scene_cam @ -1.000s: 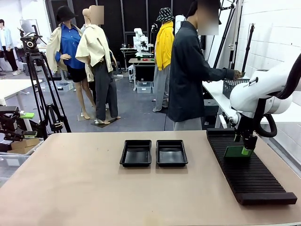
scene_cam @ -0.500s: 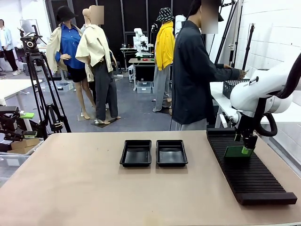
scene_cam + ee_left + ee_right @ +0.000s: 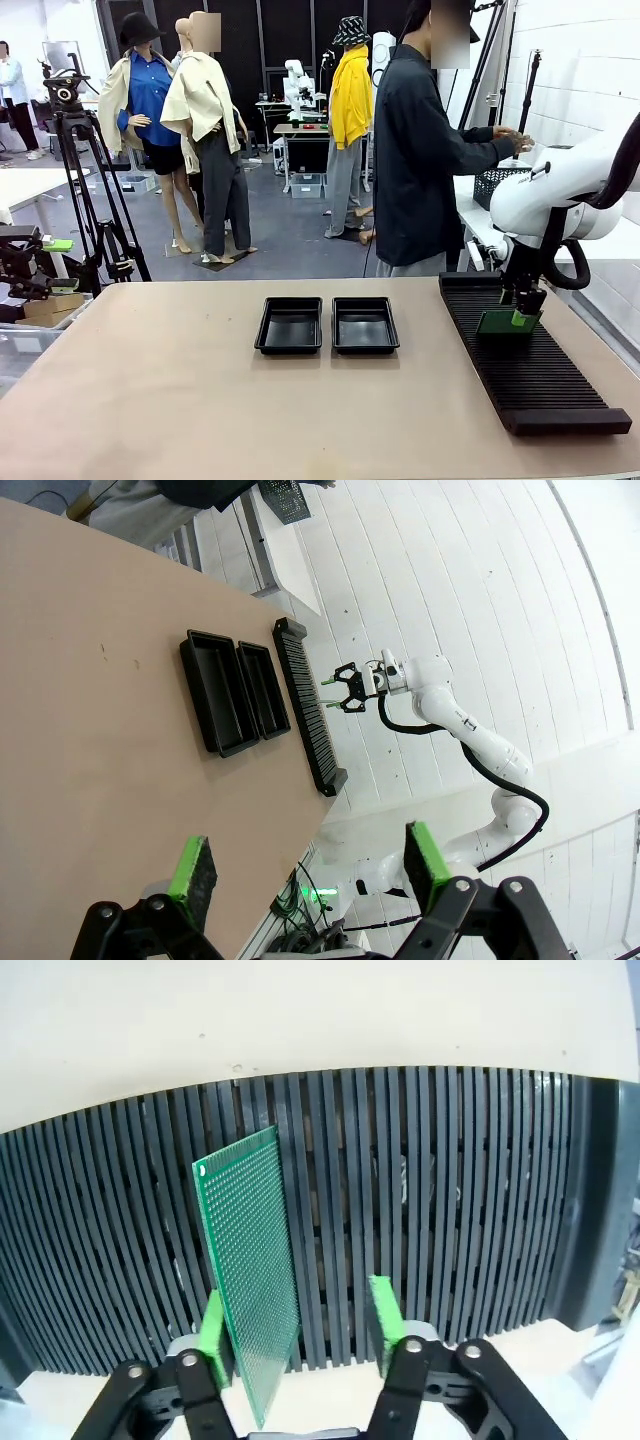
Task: Inspect and transfer BCBs to ESD trays.
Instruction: Pick up the Blank PCB from the PCB Rack and place it in the left ESD tray.
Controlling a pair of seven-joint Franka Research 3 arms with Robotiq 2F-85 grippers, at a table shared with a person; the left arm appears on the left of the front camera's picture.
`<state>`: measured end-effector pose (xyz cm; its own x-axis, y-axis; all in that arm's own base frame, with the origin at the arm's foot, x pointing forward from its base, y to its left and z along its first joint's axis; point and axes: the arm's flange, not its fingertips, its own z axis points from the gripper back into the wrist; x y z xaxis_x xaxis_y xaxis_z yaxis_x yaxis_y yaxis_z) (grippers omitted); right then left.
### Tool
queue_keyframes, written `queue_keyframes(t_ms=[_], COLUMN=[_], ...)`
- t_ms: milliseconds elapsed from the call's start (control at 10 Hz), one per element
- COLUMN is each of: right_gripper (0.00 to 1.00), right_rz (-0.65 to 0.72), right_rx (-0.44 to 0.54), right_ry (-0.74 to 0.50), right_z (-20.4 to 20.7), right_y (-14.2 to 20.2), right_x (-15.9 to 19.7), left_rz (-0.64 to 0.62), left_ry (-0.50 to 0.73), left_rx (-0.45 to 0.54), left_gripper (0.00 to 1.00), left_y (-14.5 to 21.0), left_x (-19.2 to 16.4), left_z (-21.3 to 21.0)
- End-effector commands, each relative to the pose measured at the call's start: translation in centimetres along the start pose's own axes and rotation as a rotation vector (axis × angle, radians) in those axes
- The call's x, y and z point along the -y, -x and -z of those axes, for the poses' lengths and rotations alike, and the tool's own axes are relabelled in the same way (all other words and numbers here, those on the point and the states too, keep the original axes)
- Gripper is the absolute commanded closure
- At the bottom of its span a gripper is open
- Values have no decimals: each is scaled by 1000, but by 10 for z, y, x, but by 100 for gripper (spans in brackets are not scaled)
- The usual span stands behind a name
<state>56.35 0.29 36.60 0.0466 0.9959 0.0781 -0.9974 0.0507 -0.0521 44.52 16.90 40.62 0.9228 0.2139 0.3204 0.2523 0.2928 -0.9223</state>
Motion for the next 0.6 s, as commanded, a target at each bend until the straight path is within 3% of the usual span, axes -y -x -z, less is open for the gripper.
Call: queue_keyframes(t_ms=[0,400,500], right_gripper=[51,94,100], right_rz=[-11,-16,-20], right_rx=[-14,-18,-16], right_ry=[-13,-12,-18], right_z=[-2,-2,-2], right_y=[-1,-2,-2], right_x=[4,5,5], left_rz=[-15,-15,-15], left_ry=[-7,-7,-7], left_rx=[8,8,8], left_gripper=[0,0,0], left_y=[-1,-1,-1], left_x=[2,2,2], left_z=[-1,-1,-1])
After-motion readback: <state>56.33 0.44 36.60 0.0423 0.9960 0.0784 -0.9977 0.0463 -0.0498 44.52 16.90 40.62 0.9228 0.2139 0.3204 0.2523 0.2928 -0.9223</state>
